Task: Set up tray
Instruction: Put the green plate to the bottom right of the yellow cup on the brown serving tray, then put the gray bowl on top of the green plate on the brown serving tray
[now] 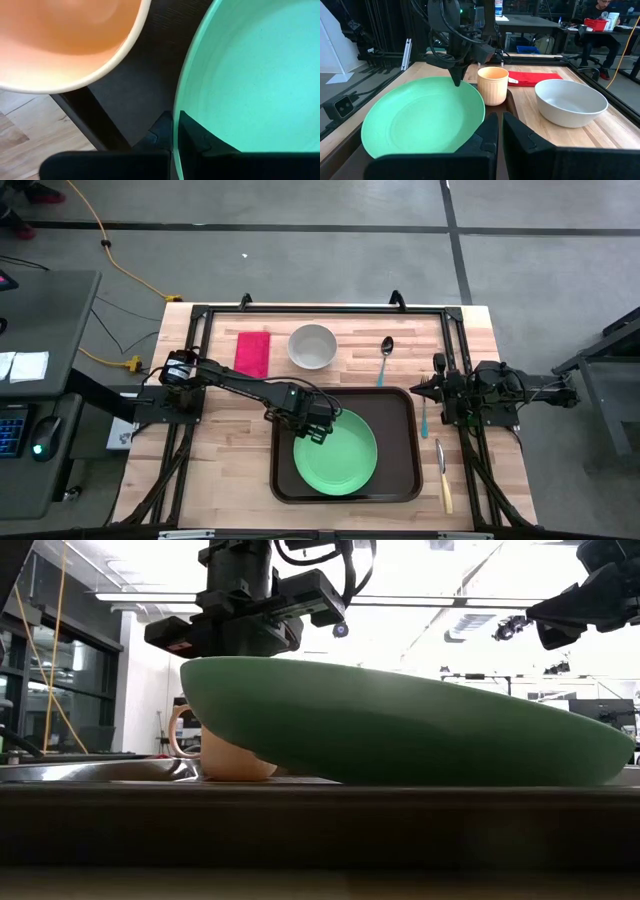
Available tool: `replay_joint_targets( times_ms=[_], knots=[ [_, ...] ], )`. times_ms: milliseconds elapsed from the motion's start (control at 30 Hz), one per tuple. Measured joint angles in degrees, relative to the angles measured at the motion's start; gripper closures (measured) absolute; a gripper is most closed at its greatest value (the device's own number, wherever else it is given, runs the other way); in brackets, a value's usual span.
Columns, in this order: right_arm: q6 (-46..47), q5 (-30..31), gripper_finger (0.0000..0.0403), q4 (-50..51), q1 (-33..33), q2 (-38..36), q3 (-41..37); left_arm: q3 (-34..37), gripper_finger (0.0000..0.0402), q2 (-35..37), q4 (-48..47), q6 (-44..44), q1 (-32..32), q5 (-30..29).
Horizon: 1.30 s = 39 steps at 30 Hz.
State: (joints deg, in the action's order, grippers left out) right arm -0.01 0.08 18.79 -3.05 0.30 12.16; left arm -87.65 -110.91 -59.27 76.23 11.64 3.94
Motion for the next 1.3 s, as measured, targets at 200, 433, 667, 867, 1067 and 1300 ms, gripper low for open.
replay_joint_targets(
  times_ms=[200, 433, 667, 867, 1067, 1300],
  knots=[
    [0.00, 0.00, 0.0402, 0.00, 0.00, 0.00, -0.01, 0.00, 0.0337, 0.00, -0.04, -0.11, 0.00, 0.07],
    [0.00, -0.02, 0.0402, 0.00, 0.00, 0.00, -0.02, 0.00, 0.0266, 0.00, -0.07, 0.37, 0.00, 0.10],
    [0.00, -0.02, 0.0402, 0.00, 0.00, 0.02, -0.02, 0.00, 0.0231, 0.00, 0.51, 0.52, 0.00, 0.12],
    [0.02, -0.02, 0.0402, 0.00, 0.00, 0.00, 0.00, 0.00, 0.0224, 0.00, 0.97, 0.52, 0.00, 0.12],
    [0.17, -0.02, 0.0402, -0.04, 0.00, 0.01, -0.02, -0.07, 0.0228, 1.46, 2.80, 0.42, 0.02, -0.24],
    [0.17, 0.07, 0.0402, -0.17, 0.00, 0.08, -0.02, -6.17, 0.0227, 2.14, -3.18, -0.61, 0.95, -1.92]
  ],
)
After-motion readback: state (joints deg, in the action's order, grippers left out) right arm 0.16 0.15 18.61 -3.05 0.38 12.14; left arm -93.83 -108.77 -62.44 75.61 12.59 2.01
